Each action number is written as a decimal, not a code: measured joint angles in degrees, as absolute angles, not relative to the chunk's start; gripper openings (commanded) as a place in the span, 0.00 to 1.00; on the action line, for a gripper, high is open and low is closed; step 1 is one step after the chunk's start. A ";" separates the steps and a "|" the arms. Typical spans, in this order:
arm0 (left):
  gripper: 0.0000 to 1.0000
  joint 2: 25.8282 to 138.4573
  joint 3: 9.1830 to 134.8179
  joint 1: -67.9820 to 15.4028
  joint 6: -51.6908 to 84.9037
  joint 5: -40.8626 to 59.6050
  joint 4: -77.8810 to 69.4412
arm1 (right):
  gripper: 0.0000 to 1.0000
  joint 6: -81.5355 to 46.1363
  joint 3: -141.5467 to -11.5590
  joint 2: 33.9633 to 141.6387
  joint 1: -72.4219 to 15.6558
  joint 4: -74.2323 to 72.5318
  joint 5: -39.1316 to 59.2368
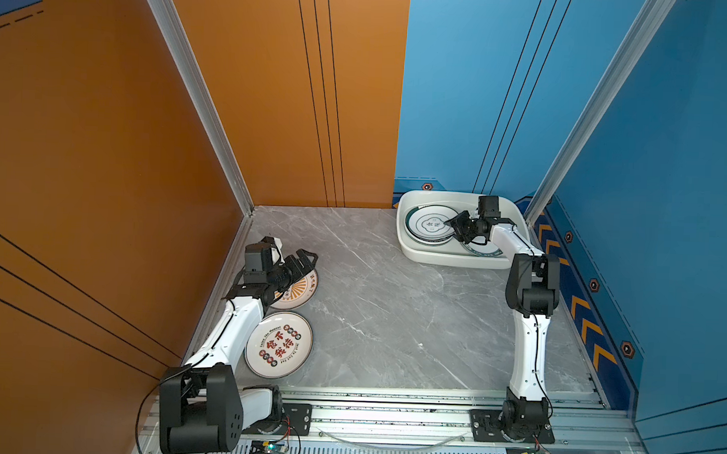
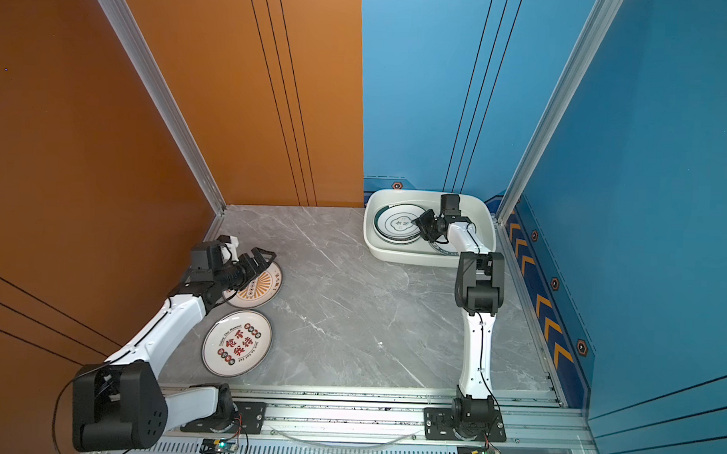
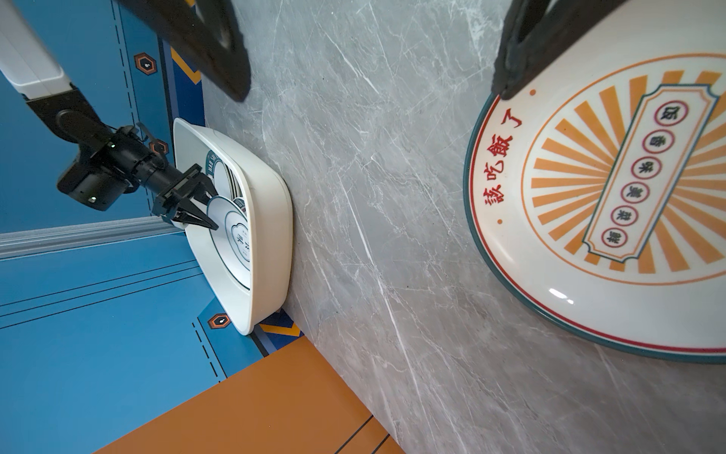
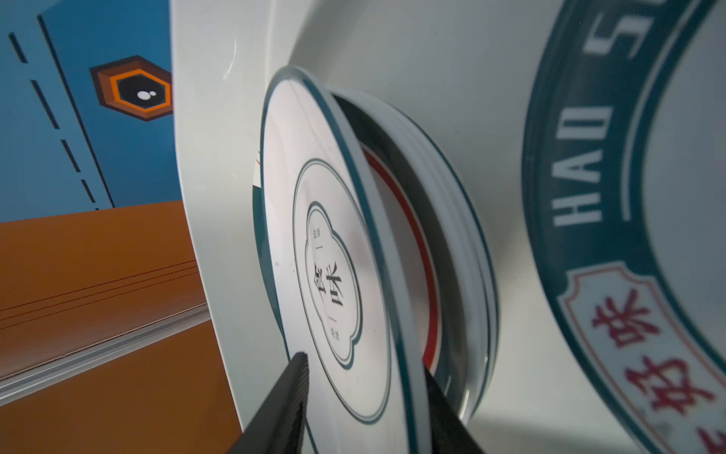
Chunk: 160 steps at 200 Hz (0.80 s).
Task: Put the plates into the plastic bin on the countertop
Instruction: 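Lower the plate against the red-striped stack in the bin with the right gripper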
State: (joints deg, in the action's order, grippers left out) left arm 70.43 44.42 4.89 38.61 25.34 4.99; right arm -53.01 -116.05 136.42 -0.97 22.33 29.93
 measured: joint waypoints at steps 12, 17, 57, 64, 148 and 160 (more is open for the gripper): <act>0.98 70.59 44.31 4.89 38.65 25.61 4.89 | 0.43 -51.62 -117.69 136.42 -1.21 25.04 29.17; 0.98 70.63 44.29 4.89 38.65 25.74 4.91 | 0.43 -51.09 -118.10 136.42 -1.30 26.00 28.73; 0.98 70.63 44.29 4.89 38.81 26.00 4.82 | 0.43 -48.12 -118.61 136.42 -1.74 31.62 26.68; 0.98 70.63 44.27 4.89 38.81 26.00 4.73 | 0.43 -47.81 -118.61 136.42 -1.78 32.14 26.65; 0.98 70.61 43.81 4.89 38.81 26.22 4.43 | 0.44 -43.29 -118.54 136.40 -1.78 36.58 23.09; 0.98 70.59 43.70 4.89 38.81 26.22 4.36 | 0.43 -42.61 -118.54 136.40 -1.78 37.19 22.33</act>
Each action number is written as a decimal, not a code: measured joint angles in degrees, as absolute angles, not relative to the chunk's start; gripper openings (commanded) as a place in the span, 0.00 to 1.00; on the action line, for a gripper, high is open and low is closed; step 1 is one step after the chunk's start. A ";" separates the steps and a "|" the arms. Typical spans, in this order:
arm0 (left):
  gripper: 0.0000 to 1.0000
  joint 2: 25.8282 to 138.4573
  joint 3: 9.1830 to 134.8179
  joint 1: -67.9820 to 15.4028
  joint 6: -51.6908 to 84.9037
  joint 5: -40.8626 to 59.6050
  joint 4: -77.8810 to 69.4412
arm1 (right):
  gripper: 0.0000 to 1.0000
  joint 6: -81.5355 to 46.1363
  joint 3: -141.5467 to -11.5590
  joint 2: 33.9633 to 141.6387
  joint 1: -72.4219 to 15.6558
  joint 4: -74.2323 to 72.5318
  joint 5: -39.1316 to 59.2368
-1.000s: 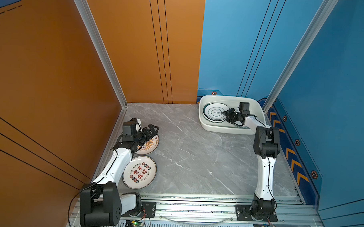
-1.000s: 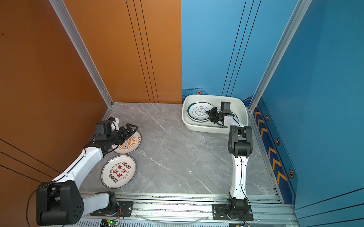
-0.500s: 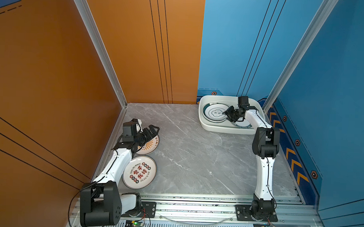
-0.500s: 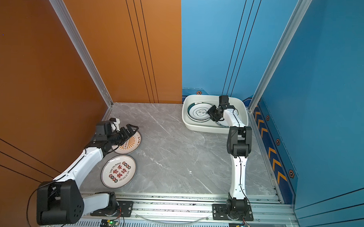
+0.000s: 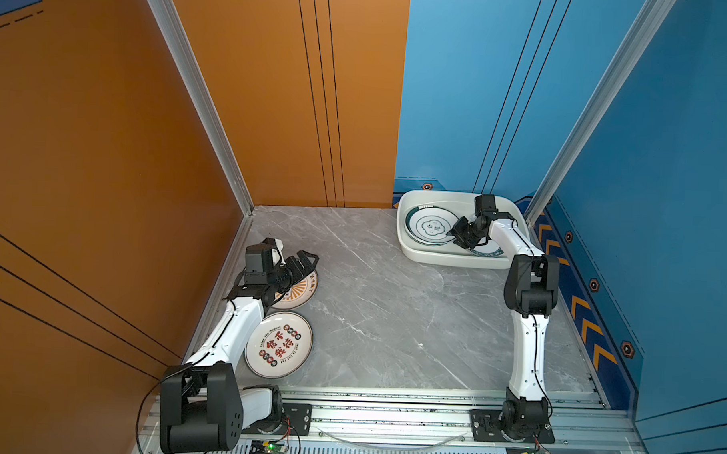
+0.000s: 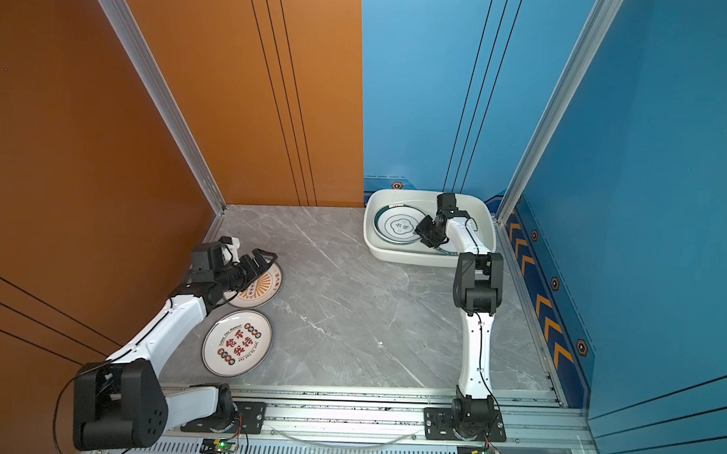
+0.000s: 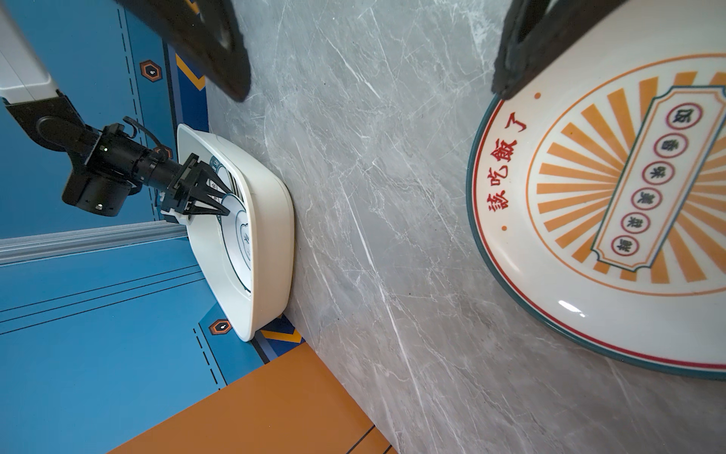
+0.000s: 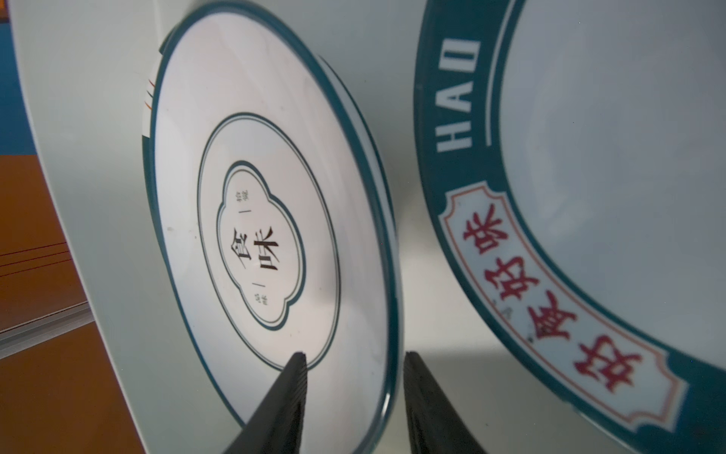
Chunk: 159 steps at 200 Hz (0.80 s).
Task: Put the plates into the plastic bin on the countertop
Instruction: 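Lower the plate against the red-striped stack in the bin with the right gripper, then open the right gripper and lift it out of the bin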
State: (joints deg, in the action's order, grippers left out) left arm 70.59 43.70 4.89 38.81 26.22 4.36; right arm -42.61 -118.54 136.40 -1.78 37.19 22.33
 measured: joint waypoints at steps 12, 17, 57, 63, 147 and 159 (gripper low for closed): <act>0.98 70.50 43.55 4.89 38.81 26.24 4.29 | 0.44 -41.80 -118.54 136.35 -1.78 37.71 21.74; 0.98 70.46 43.51 4.89 38.81 26.26 4.29 | 0.43 -41.56 -118.50 136.29 -1.78 37.98 21.39; 0.98 69.95 43.44 4.89 38.81 26.41 4.29 | 0.43 -39.44 -116.95 134.19 -1.78 39.27 18.72; 0.98 69.87 43.44 4.89 38.81 26.41 4.32 | 0.43 -39.13 -116.46 133.45 -1.78 39.48 18.26; 0.98 68.10 43.44 6.04 38.81 26.35 5.69 | 0.43 -35.59 -102.04 108.20 -14.98 33.17 22.11; 0.98 68.10 43.44 6.70 38.83 26.35 5.87 | 0.43 -35.97 -100.03 106.54 -19.81 30.44 23.27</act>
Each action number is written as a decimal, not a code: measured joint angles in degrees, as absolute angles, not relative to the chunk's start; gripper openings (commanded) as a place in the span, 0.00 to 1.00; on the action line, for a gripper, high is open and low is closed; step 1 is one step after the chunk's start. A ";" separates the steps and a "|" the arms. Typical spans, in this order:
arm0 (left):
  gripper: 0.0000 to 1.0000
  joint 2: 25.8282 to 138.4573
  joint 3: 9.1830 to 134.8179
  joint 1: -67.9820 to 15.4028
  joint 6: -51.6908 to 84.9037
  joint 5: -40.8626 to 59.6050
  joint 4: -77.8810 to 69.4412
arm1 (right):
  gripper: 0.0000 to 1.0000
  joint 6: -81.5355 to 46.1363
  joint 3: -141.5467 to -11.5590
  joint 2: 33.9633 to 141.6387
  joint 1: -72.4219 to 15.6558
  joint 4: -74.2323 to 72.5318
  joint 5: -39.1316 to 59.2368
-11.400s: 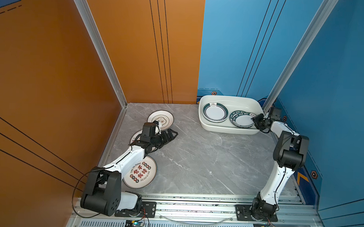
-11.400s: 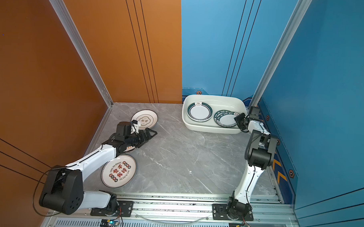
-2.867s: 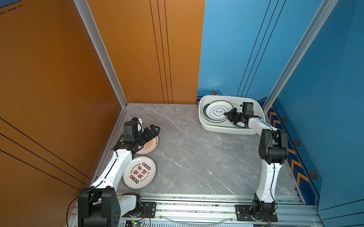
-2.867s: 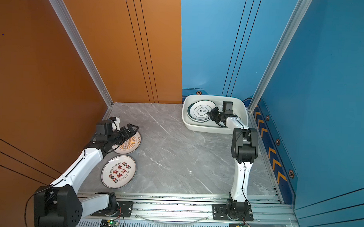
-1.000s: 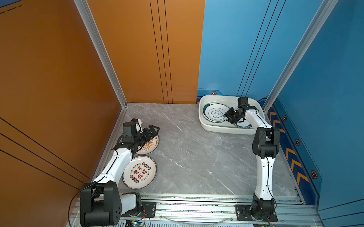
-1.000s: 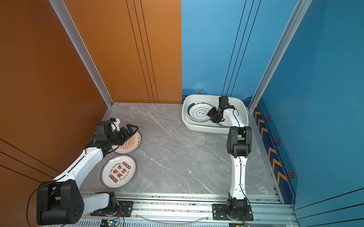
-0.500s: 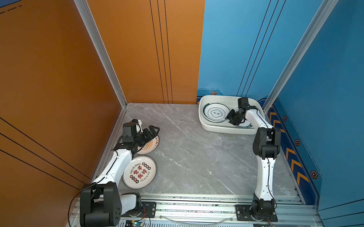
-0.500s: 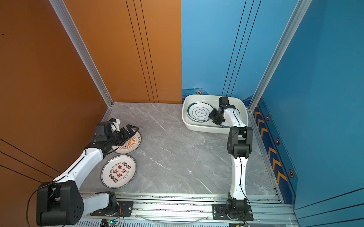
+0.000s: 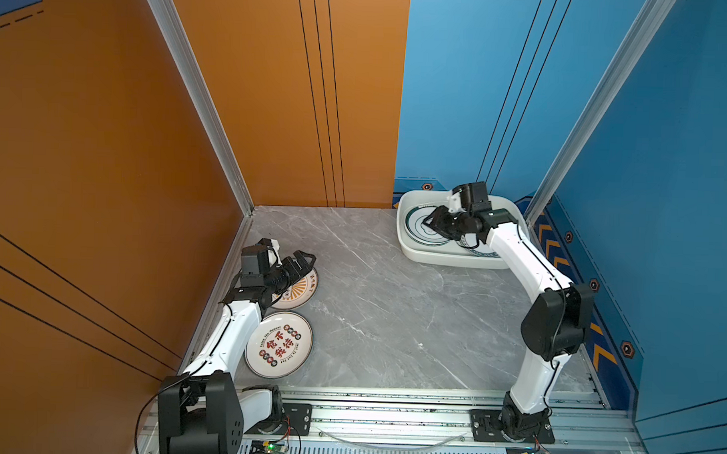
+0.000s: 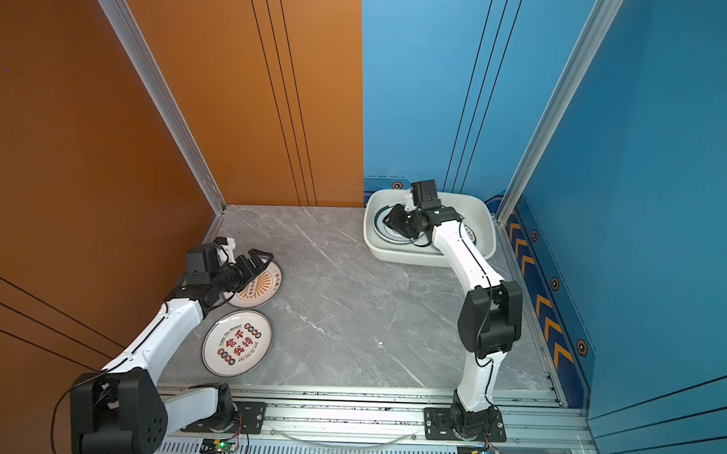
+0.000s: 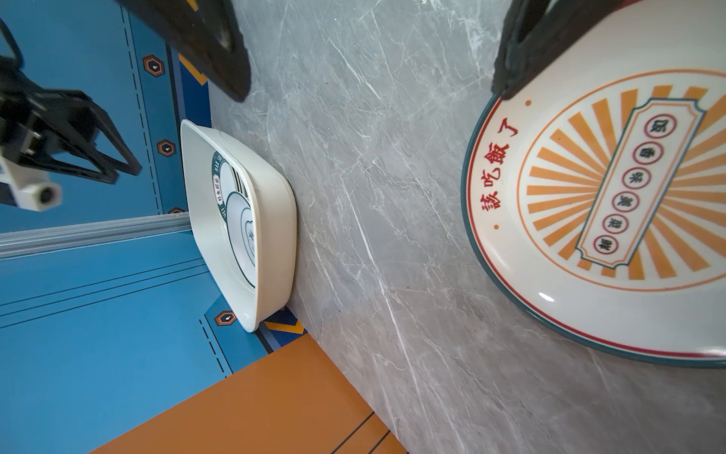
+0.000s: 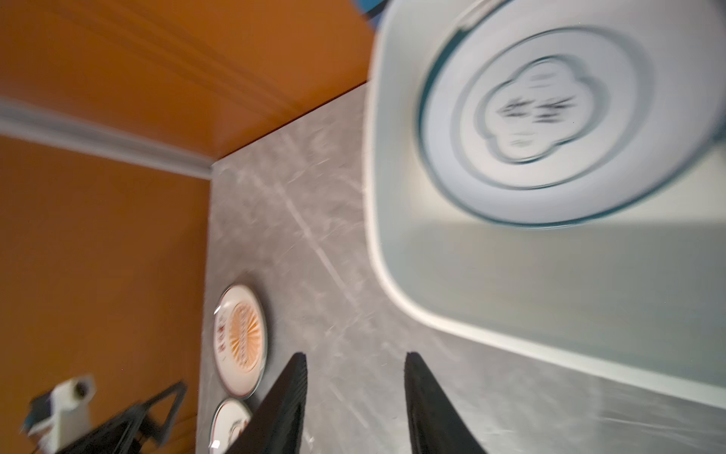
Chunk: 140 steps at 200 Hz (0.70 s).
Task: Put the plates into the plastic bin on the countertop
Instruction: 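Open the right gripper and lift it out of the bin, then reach the right gripper to the orange sunburst plate on the table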
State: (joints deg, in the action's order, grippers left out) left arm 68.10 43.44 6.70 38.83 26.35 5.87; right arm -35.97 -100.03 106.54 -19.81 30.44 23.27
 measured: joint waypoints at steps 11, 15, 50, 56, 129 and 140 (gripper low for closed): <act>0.98 68.03 43.44 7.14 38.85 26.35 5.89 | 0.43 -36.69 -97.86 106.26 -24.27 27.53 24.25; 0.98 67.96 43.42 7.29 38.85 26.35 5.93 | 0.43 -37.28 -96.90 106.34 -25.96 26.26 24.56; 0.98 65.63 42.76 8.69 39.03 26.33 6.52 | 0.43 -43.79 -89.93 110.96 -34.54 15.75 27.03; 0.98 65.04 42.63 9.02 39.03 26.26 6.81 | 0.42 -45.15 -89.52 112.36 -35.42 13.98 27.18; 0.98 63.68 41.21 10.83 39.03 26.20 7.31 | 0.42 -54.61 -94.08 129.47 -44.05 2.70 28.36; 0.98 63.68 40.86 10.83 39.03 26.20 7.31 | 0.42 -55.55 -95.09 130.82 -44.88 1.83 28.38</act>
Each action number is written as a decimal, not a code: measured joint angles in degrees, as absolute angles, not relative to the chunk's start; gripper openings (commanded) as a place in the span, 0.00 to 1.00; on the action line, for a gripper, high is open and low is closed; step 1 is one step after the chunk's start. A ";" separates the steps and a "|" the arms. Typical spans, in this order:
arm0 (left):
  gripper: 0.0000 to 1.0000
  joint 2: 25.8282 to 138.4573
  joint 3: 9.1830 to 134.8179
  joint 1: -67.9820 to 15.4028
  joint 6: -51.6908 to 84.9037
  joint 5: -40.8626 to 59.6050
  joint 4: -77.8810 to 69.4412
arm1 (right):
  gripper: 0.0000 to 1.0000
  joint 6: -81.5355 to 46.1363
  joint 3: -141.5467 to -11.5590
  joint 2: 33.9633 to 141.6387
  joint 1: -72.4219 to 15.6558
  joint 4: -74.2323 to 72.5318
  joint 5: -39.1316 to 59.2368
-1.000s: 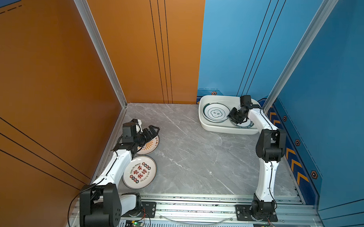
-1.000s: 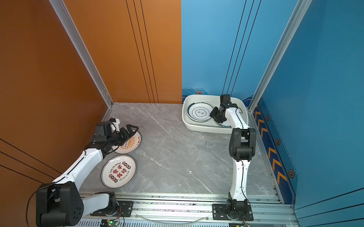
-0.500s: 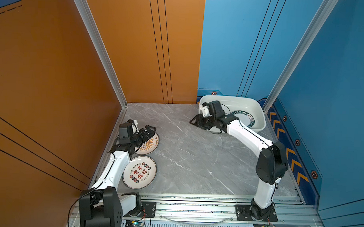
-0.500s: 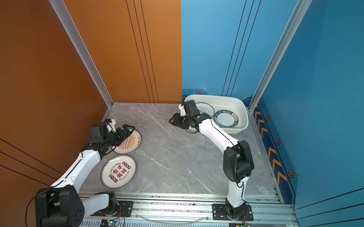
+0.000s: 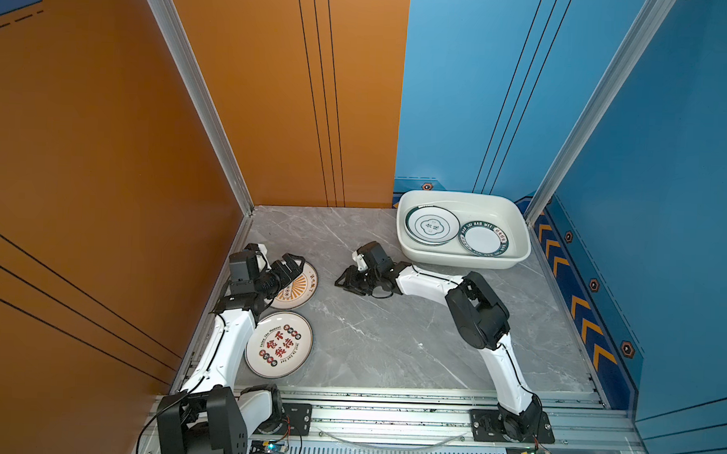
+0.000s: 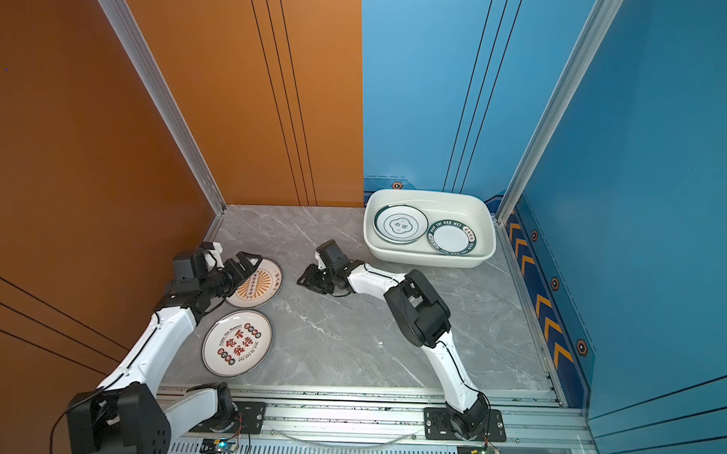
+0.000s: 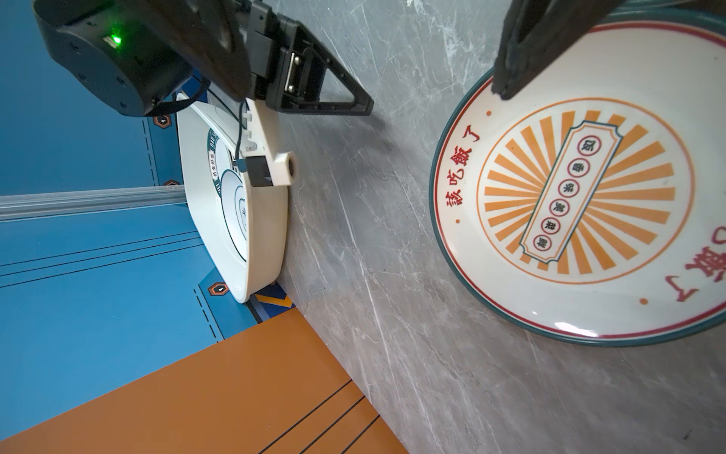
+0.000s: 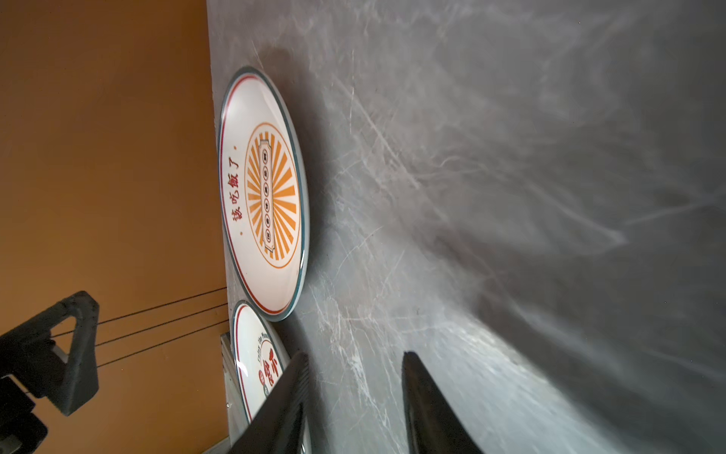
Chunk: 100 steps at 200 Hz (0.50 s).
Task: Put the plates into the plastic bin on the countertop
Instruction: 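Reach the right gripper to the orange sunburst plate on the table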
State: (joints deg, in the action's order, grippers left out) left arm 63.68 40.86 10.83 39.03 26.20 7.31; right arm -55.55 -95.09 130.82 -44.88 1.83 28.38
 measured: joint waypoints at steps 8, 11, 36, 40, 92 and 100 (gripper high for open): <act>0.98 63.68 40.69 10.83 39.03 26.22 7.31 | 0.42 -56.05 -95.77 131.59 -45.28 1.28 28.49; 0.98 63.70 40.64 10.83 39.03 26.22 7.31 | 0.42 -56.38 -96.20 131.94 -45.41 1.10 28.53; 0.98 63.72 40.53 10.90 39.05 26.39 7.27 | 0.42 -58.43 -99.00 134.93 -45.76 -1.50 28.88; 0.98 63.72 40.53 10.90 39.05 26.41 7.25 | 0.41 -58.67 -99.24 135.33 -45.76 -1.85 28.95; 0.98 63.77 40.51 11.64 39.07 27.18 7.07 | 0.41 -62.00 -105.08 141.53 -45.93 -3.55 30.13; 0.98 63.81 40.51 11.64 39.11 27.27 7.05 | 0.41 -62.33 -106.39 142.41 -46.04 -3.70 30.24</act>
State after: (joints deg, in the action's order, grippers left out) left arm 63.81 40.51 11.64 39.11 27.27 7.05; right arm -62.33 -106.39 142.41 -46.04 -3.70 30.24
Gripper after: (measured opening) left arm 0.979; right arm 0.413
